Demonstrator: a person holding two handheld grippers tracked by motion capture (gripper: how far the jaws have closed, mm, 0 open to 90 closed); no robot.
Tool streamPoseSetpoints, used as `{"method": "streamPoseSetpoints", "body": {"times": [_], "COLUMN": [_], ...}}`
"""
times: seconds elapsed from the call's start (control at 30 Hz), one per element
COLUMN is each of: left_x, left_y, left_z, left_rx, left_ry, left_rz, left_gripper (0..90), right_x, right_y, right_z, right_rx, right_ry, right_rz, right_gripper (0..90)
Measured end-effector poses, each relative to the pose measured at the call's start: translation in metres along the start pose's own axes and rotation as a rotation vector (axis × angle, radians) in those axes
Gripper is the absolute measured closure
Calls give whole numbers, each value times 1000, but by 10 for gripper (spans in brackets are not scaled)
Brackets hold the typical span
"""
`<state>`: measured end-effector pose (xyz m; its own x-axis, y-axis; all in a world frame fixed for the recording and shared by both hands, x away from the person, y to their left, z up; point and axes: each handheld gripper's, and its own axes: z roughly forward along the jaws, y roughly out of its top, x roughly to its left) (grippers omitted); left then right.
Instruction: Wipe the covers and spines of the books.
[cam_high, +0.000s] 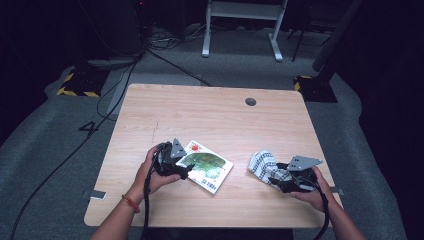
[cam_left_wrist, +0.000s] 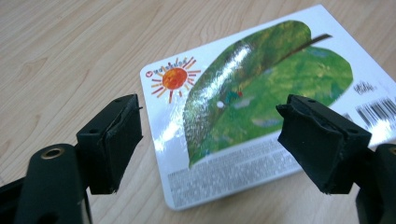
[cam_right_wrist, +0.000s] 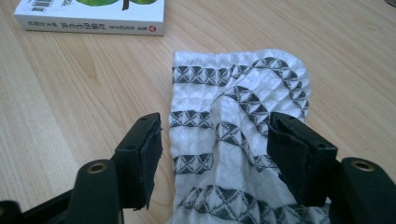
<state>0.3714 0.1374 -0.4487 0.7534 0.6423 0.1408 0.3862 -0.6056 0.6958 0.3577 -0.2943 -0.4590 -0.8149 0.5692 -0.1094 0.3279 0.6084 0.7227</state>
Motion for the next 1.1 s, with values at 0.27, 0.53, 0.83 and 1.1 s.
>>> {"method": "streamPoseSetpoints", "body": {"times": [0.27, 0.53, 0.83, 1.1], "left_x": [1, 3, 6, 10], "left_y": [-24, -43, -69, -87], "left_z": [-25, -40, -43, -39], "left_rx": [5, 22, 47, 66], "left_ry": [56, 67, 80, 68], "left_rz": [49, 59, 22, 6], "left_gripper": [210, 210, 208, 205], "right_x": [-8, -18, -24, -34], "right_y": [-11, -30, -61, -92], "right_z": [-21, -38, -60, -70], "right_rx": [2, 1, 0, -1], "right_ry": [-47, -98, -155, -209], "right_rz": [28, 73, 135, 227], "right_gripper": [340, 328, 321, 322]}}
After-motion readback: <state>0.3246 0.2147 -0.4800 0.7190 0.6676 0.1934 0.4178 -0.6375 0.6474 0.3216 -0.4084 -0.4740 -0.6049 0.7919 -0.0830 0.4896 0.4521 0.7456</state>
